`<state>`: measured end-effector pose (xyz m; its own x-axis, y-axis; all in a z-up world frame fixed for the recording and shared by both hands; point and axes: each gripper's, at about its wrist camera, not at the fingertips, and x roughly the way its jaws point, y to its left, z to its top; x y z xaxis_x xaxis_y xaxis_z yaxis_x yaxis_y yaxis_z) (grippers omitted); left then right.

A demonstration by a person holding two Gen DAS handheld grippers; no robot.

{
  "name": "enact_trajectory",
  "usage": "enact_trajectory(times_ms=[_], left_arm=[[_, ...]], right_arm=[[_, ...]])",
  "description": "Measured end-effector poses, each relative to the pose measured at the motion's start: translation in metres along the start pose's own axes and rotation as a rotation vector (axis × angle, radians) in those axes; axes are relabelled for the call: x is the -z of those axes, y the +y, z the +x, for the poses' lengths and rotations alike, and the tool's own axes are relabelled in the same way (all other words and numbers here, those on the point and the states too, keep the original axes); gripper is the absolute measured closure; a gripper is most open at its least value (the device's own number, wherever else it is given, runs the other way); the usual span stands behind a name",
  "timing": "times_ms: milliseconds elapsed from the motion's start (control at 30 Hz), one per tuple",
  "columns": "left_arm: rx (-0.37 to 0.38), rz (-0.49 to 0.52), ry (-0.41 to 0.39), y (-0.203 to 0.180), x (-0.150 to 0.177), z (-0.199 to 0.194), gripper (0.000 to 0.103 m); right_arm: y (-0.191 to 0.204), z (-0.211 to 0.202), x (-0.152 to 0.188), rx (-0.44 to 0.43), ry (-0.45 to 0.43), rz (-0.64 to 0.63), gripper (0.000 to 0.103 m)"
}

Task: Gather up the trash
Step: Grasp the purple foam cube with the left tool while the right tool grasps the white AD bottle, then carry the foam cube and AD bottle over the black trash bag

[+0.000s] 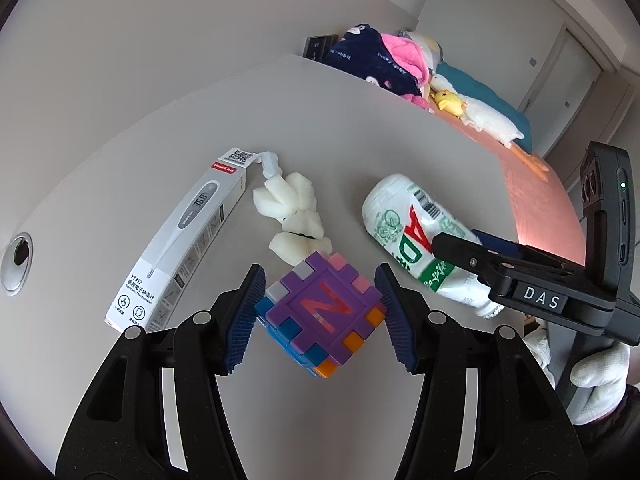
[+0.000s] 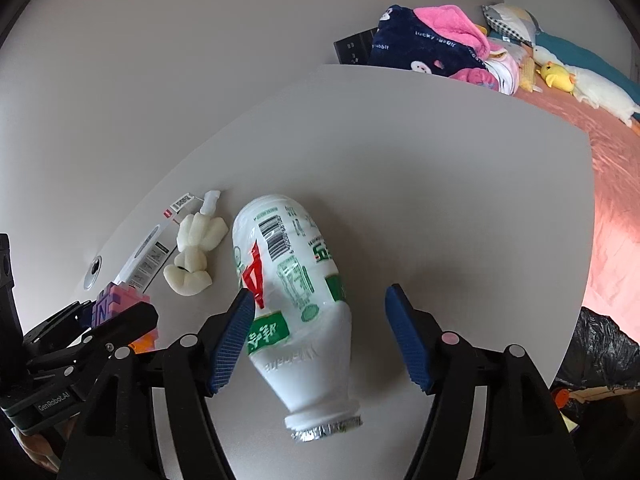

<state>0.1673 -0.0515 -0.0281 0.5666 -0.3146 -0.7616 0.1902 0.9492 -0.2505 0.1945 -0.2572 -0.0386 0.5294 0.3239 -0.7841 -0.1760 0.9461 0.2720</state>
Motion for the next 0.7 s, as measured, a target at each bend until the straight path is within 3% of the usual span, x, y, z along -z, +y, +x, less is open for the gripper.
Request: enact_trajectory(times_ms=[367, 400, 433, 467, 533, 700], left_arm=[[-0.004, -0.04, 0.019, 0.011, -0.002, 0.01, 0.047], [-0.005, -0.041, 0.021, 0.012, -0.003, 0.011, 0.047], [-0.006, -0.042, 0.021, 0.012, -0.003, 0.011, 0.047], [-0.006, -0.043, 0.022, 0.012, -0.004, 0.012, 0.047], [-0.004, -0.042, 0.019, 0.01, -0.004, 0.011, 0.047], [0.011, -0.028, 0.006, 0.007, -0.003, 0.007, 0.047]], right_arm=[[0.015, 0.025, -0.004, -0.03, 0.051, -0.038, 0.035], [0.018, 0.026, -0.003, -0.026, 0.052, -0.051, 0.039], [0.021, 0.026, -0.002, -0.038, 0.056, -0.06, 0.057], [0.022, 0.026, -0.001, -0.063, 0.066, -0.052, 0.065], [0.024, 0.025, 0.0, -0.07, 0.066, -0.048, 0.071], [0.024, 0.012, 0.004, -0.032, 0.033, -0.059, 0.071]])
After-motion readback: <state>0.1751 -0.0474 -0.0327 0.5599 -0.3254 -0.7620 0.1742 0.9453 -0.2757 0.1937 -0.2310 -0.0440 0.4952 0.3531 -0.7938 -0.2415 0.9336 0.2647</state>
